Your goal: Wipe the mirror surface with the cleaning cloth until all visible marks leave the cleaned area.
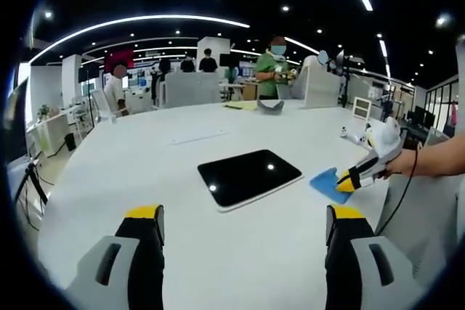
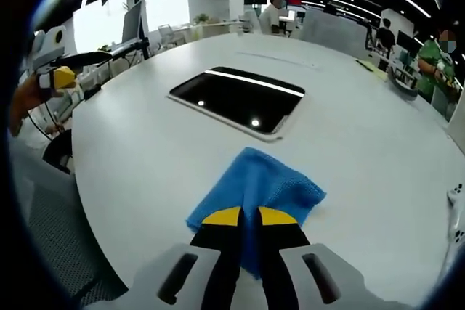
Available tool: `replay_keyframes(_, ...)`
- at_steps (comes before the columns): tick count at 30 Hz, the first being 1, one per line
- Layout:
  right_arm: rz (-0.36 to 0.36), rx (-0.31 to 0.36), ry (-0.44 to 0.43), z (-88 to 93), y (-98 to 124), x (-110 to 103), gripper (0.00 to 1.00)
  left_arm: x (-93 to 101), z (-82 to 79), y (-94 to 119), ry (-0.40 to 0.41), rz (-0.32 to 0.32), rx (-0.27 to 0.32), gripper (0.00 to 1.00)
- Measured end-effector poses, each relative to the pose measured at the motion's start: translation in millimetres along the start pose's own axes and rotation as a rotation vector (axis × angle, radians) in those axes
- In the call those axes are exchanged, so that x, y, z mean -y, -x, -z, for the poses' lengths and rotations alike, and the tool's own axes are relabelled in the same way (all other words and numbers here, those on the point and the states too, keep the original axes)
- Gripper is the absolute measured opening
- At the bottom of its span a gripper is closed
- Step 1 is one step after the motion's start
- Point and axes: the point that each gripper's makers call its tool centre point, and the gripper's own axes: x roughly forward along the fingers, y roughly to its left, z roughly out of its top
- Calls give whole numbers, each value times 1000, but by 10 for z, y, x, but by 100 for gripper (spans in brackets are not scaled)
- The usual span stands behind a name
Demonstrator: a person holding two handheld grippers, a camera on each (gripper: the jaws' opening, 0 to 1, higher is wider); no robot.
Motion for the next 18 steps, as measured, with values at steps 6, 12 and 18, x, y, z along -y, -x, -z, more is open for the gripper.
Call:
replay_keyframes(6,-10,12,-40,-18,-5,16,0,-2,0,7,-3,3,1,93)
replay_keyframes(12,-3,63,-82,-148,53,34,0,-50,9,67,-9,0,1,93)
replay_keyframes(18,-6,98,-87,-299,56,-15,0,-127,30,120,-10,-13,-3,93)
